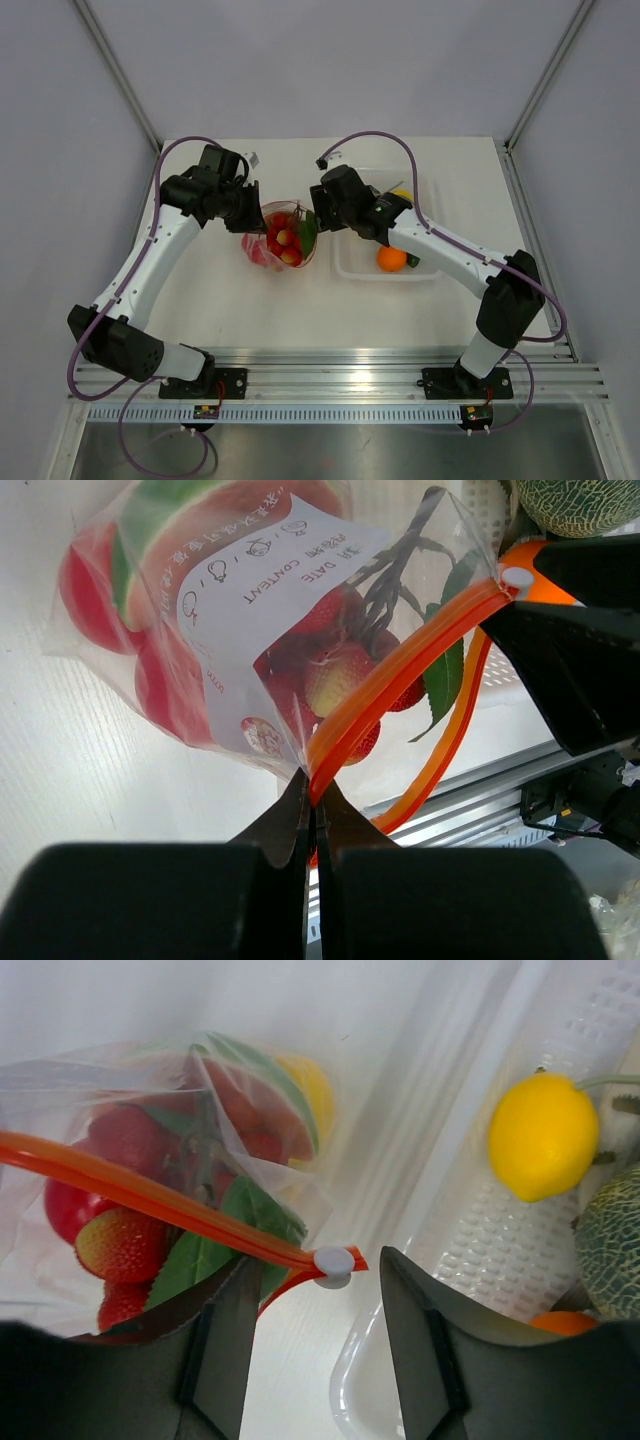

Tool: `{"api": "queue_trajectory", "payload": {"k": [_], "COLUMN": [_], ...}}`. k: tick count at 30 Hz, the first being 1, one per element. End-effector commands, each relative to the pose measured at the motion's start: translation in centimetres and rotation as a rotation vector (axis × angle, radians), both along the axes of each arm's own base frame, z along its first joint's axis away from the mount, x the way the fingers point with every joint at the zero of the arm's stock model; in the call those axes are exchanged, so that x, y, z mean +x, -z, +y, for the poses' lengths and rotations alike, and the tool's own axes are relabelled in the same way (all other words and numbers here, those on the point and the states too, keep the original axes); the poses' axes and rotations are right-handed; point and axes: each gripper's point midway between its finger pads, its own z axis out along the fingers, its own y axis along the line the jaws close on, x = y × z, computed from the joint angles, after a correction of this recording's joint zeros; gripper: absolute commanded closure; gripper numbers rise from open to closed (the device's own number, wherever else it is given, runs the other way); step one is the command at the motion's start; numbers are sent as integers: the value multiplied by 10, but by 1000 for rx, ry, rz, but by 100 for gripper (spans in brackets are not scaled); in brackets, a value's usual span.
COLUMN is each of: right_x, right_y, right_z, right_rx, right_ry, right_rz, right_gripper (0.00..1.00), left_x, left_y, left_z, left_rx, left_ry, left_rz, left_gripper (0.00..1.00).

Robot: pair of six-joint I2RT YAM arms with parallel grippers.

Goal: Place the food in the zip-top bag and seal the zipper
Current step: Adjust the zipper food storage bag at the center of the board.

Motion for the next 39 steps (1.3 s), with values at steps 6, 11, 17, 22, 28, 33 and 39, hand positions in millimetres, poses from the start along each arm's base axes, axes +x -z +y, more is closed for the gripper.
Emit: {"api": "queue_trajectory", "payload": {"k": [6, 11, 17, 22, 28, 33, 39], "right_x": [24, 28, 35, 28, 11, -11, -28], "right_y": [-26, -28, -33, -35, -50, -74, -84], "right_z": [2, 11, 9, 22, 21, 24, 19], "right_rx": [-42, -52, -113, -85, -4, 92, 135], "right_ry": [-30, -74, -107, -196, -214, -221, -181], "right_rz": [-162, -178, -236, -229, -223, -118, -9], "right_gripper": [53, 32, 47, 90, 100, 100, 100], "left_x": [12, 14, 18, 21, 31, 65, 83], "left_y": [-14, -16, -20, -22, -29, -50, -74], "left_z": [-8, -7, -7, -8, -4, 4, 12], "left_rx": [-27, -14, -9, -12, 15, 91, 119], "left_ry": [50, 63, 60, 57, 35, -2, -55], "left_rz": [-62, -63, -70, -71, -99, -138, -182], "left_gripper": [100, 100, 100, 100, 100, 89, 48]}}
